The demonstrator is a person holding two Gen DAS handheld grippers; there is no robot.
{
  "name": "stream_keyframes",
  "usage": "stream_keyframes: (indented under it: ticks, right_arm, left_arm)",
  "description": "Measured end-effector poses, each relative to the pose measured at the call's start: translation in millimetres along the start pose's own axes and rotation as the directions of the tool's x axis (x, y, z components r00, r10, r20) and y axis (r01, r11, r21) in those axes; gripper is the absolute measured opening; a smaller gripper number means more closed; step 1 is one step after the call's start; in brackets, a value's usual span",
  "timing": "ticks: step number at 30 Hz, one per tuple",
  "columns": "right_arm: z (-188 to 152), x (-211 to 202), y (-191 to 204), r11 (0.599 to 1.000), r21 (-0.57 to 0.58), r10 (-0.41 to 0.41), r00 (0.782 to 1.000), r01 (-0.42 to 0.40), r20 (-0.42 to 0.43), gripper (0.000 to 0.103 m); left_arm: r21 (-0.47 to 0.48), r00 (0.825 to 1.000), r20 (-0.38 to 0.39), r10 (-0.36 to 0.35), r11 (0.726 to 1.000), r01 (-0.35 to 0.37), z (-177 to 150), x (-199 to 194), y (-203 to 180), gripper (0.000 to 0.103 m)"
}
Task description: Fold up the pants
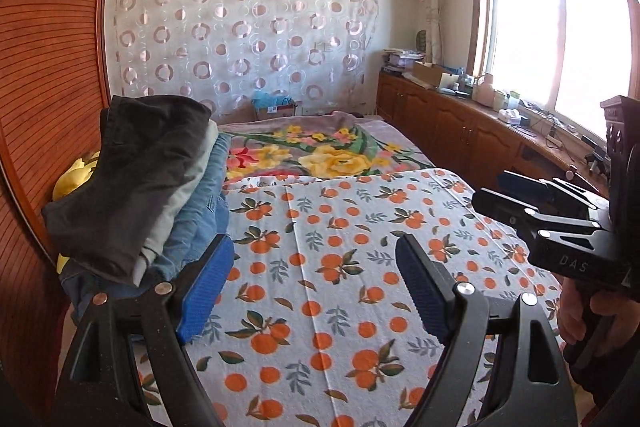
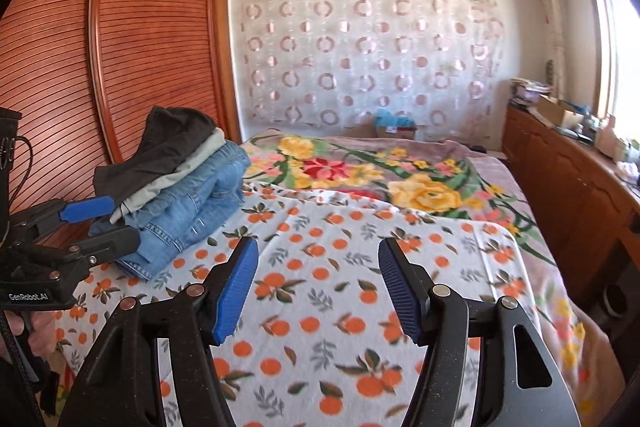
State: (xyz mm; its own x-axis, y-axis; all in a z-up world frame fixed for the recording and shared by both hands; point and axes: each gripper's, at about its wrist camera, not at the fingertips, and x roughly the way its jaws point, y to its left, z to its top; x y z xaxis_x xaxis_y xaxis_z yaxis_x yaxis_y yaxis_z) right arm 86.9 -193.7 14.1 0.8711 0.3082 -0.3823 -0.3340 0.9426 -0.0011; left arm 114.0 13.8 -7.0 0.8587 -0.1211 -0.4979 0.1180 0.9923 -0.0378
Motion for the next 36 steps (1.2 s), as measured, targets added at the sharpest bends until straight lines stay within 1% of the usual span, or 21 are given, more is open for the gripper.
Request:
stream_keyframes:
  ticks: [2, 6, 12, 21, 36]
  right_arm:
    - [-7.4, -13.4, 5.2, 1.000, 0.013, -0.027, 1.000, 0.027, 0.011, 0.065]
    - [-17.6, -31.4, 16.5, 0.998, 0.038, -0.053, 0.998, 0.052, 0.017, 0.065]
    - [-25.4, -44.0, 30.9, 0.997, 0.045, -0.064, 0.998, 0.063, 0.016, 0.065]
    - [-27.2, -43.9, 31.5, 0.996, 0.052, -0.070, 0.997, 0.068, 0.028, 0.065]
    - [-39.4, -42.7, 20.7, 0.997, 0.050, -0.064, 0.997, 0.062, 0.035, 0.065]
  left_arm:
    - [0.007, 1.000, 0.011, 0.008, 1.000, -0.008, -3.6, -7.4, -5.6, 0.084]
    - [0.011, 0.999, 0.029, 0.015, 1.000, -0.015, -13.4, -21.5, -16.1, 0.084]
    - [0.007, 0.999, 0.029, 0.024, 1.000, -0.024, -20.1, -29.1, -21.6, 0.084]
    - [-0.015, 0.998, 0.047, 0.050, 0.999, -0.049, -20.4, -35.8, -18.5, 0.084]
    - [-0.046, 0.996, 0.035, 0.077, 0.996, -0.075, -26.1, -35.8, -11.7, 0.084]
